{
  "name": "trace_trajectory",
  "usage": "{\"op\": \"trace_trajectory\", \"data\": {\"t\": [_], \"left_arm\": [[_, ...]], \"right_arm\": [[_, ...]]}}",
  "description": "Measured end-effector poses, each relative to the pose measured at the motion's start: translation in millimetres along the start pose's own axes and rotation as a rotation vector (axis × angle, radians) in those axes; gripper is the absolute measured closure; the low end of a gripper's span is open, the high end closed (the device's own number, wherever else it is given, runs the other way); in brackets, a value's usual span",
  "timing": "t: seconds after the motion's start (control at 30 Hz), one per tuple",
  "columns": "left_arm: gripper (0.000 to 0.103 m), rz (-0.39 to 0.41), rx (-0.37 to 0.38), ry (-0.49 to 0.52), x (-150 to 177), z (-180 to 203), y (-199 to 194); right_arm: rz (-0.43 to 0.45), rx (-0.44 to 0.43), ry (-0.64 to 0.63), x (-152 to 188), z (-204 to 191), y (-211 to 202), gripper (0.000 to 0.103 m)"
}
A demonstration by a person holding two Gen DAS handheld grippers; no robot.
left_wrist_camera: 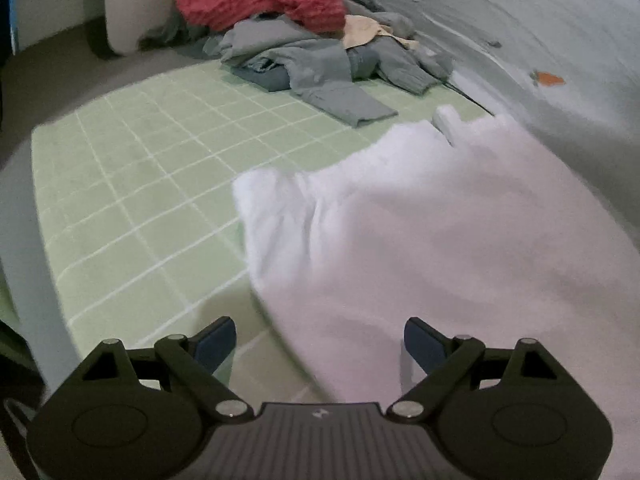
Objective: Fold clothes
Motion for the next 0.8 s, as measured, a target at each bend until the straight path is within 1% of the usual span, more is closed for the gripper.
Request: {"op": "trace_trajectory", "data": {"t": [0.1,0.2,0.27,0.33,0.4,0.47,0.57,0.63,0.67,0.73,0.8], "left_arm": [[0.011,-0.003,0.011,0.011,15,-2,-10],[0.01,-0.005,0.019,0.026,22,0,-14],[0.009,-0.003,0.021,0.046,25,1,-15],[0.007,0.0,0.036,0.041,27,1,-15],[0.004,0.003,0.051,0.029,27,0,-16],[0.004,0.005,0.076,-0.049,23,-6,-16],[0.004,0.012,0.12,-0.173,12,-22,-14],[0.004,0.024,0.118,-0.224,3,-32,-10],[0.004,0.029,0.116,-0.244,-1,-37,-8],[0.005,0.04,0.105,-0.259,-10,-42,-2],[0.005,0.041,0.087,-0.25,-20,-43,5]], "right_arm": [[-0.03,-0.045,0.069,14,8,-2,0.0],[-0.089,-0.096,0.182,25,15,1,0.0],[-0.065,-0.127,0.245,28,23,-3,0.0],[-0.057,-0.151,0.294,27,26,-3,0.0],[-0.056,-0.179,0.378,25,31,-1,0.0],[-0.062,-0.231,0.497,22,37,2,0.0],[-0.082,-0.335,0.695,21,46,7,0.0],[-0.09,-0.381,0.782,23,46,8,0.0],[-0.092,-0.388,0.789,24,44,8,0.001],[-0.092,-0.379,0.756,23,38,8,0.001],[-0.089,-0.361,0.718,21,31,10,0.001]]}}
Point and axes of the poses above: each gripper's, at about its wrist camera, not at the fingertips, and y roughly the way its jaws point, z to its right, x to its underside, the point moved 8 cm from there along y, roughly the way its jaws point, and after that the axes turned 4 degrees about y, right-handed, at the moved point
